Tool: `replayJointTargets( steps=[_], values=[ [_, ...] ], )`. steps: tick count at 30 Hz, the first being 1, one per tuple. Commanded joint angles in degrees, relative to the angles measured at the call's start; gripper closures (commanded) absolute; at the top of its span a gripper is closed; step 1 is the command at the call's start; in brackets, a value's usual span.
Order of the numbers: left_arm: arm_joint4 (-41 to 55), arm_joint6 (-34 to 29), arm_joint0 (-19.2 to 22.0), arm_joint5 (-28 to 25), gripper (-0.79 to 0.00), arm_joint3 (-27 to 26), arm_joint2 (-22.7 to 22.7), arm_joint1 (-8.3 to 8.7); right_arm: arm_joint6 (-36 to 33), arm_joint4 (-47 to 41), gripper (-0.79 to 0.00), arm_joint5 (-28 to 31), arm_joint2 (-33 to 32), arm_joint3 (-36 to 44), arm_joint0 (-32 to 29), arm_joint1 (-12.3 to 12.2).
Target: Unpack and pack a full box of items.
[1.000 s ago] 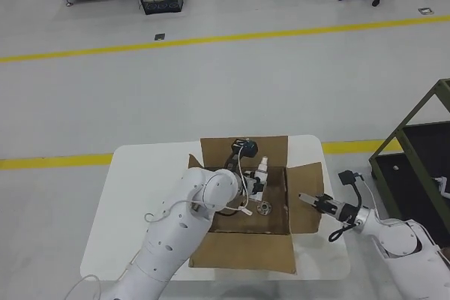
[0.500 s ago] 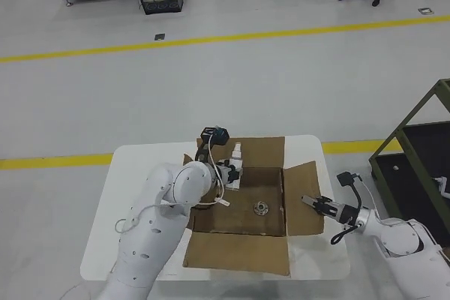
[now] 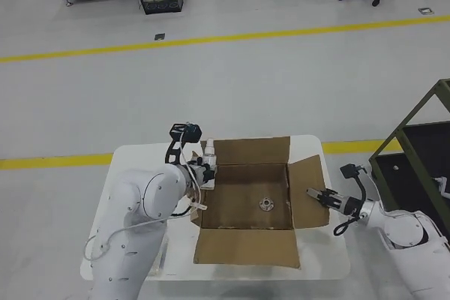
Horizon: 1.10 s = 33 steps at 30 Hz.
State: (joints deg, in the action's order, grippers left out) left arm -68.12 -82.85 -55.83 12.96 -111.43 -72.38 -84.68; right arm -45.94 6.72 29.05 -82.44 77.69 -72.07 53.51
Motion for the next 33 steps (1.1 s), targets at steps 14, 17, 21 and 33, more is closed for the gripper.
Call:
replayJointTargets(
  steps=[14, 17, 21, 33],
  values=[
    [-8.3, -2.65, -6.35, 2.53, 0.0, -2.76, -7.21, 1.67, 1.89, -1.67, -0.785, -0.11, 1.16, -0.75, -0.75, 0.25],
    [-10.09, -2.99, -8.02, 2.08, 0.0, -2.51, -7.99, 1.96, 1.84, -2.13, -0.785, 0.04, 1.63, -0.93, -0.7, 0.33],
    [-9.9, -1.12, -9.86, 2.81, 0.0, -0.93, -9.83, 2.17, -0.18, -5.23, -0.785, -0.72, 2.4, -1.09, -0.77, 0.46],
    [-9.86, 2.98, -11.25, 3.17, 0.0, 7.02, -10.79, 2.47, -6.52, -10.77, -0.237, 0.61, 2.83, -2.03, -1.61, 0.22]
  ],
)
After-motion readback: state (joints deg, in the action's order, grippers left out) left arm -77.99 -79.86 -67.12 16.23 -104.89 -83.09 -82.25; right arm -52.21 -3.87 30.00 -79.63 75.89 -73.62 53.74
